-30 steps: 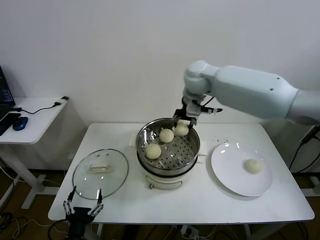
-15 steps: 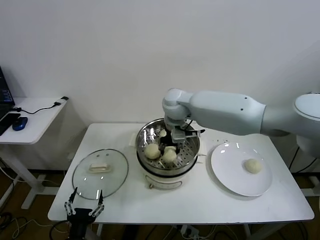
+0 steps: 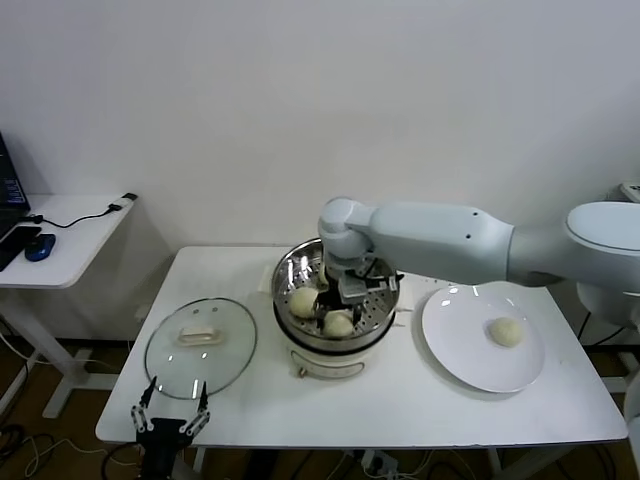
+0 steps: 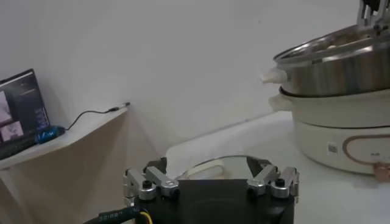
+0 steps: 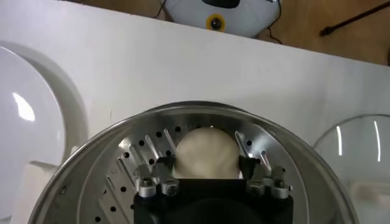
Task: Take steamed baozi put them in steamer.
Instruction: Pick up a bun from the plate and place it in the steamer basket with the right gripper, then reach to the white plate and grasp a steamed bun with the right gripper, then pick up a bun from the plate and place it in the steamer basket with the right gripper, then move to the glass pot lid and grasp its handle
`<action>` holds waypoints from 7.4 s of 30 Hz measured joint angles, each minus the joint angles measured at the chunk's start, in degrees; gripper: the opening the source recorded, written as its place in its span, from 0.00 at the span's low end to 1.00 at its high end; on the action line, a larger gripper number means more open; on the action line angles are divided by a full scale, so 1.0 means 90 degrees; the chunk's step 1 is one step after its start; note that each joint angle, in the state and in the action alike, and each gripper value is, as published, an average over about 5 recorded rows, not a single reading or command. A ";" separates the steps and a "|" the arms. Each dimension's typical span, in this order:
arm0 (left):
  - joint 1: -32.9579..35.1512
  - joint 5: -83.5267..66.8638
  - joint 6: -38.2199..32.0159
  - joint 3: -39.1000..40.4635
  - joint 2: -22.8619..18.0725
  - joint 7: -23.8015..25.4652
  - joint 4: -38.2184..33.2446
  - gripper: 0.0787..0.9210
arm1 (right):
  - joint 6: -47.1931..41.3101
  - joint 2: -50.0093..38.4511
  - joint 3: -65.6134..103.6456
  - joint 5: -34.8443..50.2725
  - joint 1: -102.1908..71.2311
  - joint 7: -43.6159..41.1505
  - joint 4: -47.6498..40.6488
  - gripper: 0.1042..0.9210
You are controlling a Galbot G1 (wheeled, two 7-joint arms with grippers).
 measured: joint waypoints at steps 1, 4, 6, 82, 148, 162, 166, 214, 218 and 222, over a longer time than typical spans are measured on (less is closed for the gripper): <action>-0.0001 0.0000 -0.0001 0.0000 0.0000 0.0000 0.0002 0.88 | 0.0006 -0.0001 0.0014 -0.0010 0.0000 -0.0001 0.0000 0.87; -0.0010 0.0000 0.0001 0.0004 0.0000 -0.0001 0.0002 0.88 | 0.0015 -0.0011 0.0067 -0.0030 0.0005 -0.0004 -0.0003 0.88; -0.0019 0.0002 0.0006 0.0011 0.0000 -0.0001 -0.0004 0.88 | 0.0010 -0.0034 0.0114 -0.0024 0.0025 -0.0004 -0.0019 0.88; -0.0241 0.0435 0.0182 0.0228 -0.0049 0.0007 0.0067 0.88 | -0.3928 -0.2594 0.5577 -0.0974 -0.3996 -0.0545 -0.4218 0.84; 0.0030 -0.0273 -0.0048 0.0217 0.0307 0.0111 -0.0019 0.88 | -0.6388 -0.0393 -0.2279 0.6749 0.1558 0.1108 -0.1198 0.61; -0.0072 -0.0329 -0.0039 0.0197 0.0328 0.0118 0.0138 0.88 | -0.6479 -0.0029 -0.2571 0.6865 0.1059 0.1444 -0.1324 0.66; -0.0094 -0.0329 -0.0029 0.0200 0.0329 0.0119 0.0145 0.88 | -0.6508 -0.0017 -0.2555 0.6901 0.0995 0.1531 -0.1332 0.78; -0.0217 0.0192 0.0124 0.0025 0.0117 0.0153 -0.0109 0.88 | -0.3718 -0.4402 0.4277 0.6936 -0.4088 0.4561 0.1183 0.88; -0.0233 0.0382 0.0160 -0.0028 0.0114 0.0232 -0.0172 0.88 | -0.3589 -0.4217 0.5981 0.6637 -0.5765 0.4886 0.1486 0.88; -0.0290 0.0747 0.0214 -0.0108 0.0117 0.0296 -0.0248 0.88 | -0.3535 -0.3855 0.7619 0.6310 -0.7307 0.5094 0.1774 0.88</action>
